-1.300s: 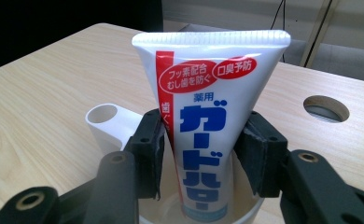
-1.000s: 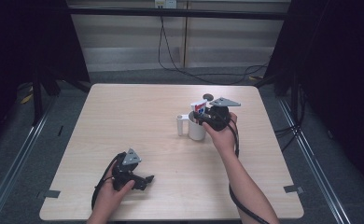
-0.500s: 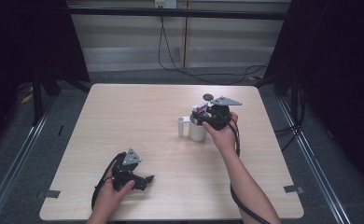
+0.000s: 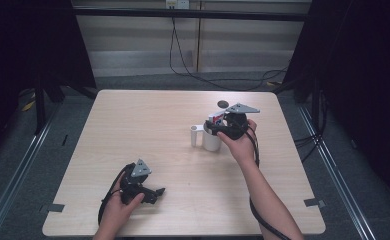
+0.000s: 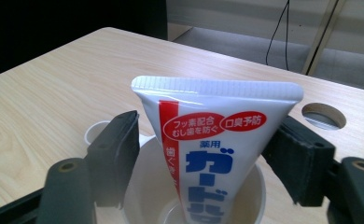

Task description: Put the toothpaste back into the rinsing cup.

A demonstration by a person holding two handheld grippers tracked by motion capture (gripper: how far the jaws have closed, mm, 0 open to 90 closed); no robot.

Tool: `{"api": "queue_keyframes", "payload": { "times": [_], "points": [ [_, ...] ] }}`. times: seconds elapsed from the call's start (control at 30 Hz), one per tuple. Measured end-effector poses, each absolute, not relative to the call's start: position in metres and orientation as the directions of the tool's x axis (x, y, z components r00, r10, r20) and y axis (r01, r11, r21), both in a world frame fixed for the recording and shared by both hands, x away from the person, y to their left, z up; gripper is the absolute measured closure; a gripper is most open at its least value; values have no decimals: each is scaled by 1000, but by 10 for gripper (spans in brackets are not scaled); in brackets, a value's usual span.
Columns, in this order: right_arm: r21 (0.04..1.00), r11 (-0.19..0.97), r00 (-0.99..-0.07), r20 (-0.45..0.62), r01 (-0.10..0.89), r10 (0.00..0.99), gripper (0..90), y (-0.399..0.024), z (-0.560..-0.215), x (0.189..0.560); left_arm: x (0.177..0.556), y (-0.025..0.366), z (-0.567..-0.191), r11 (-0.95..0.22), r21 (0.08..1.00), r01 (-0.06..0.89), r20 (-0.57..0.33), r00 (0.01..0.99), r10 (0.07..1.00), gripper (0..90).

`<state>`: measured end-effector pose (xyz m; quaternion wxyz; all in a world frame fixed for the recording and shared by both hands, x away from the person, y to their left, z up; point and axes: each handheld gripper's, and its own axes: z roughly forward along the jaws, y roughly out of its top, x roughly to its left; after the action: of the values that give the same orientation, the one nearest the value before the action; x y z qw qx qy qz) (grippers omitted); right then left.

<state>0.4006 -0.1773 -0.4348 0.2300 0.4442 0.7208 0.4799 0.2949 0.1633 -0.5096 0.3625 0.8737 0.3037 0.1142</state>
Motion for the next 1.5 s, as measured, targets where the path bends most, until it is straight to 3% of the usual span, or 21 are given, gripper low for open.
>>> {"api": "queue_keyframes", "payload": {
  "times": [0.27,1.5],
  "points": [
    [892,153,-497,89,425,863,237,-186,-435,396,295,163,-510,-552,703,448,-21,789,614,25],
    [891,160,-536,105,425,837,236,-216,-427,368,295,163,-510,-552,703,448,-21,789,614,25]
  ]
}}
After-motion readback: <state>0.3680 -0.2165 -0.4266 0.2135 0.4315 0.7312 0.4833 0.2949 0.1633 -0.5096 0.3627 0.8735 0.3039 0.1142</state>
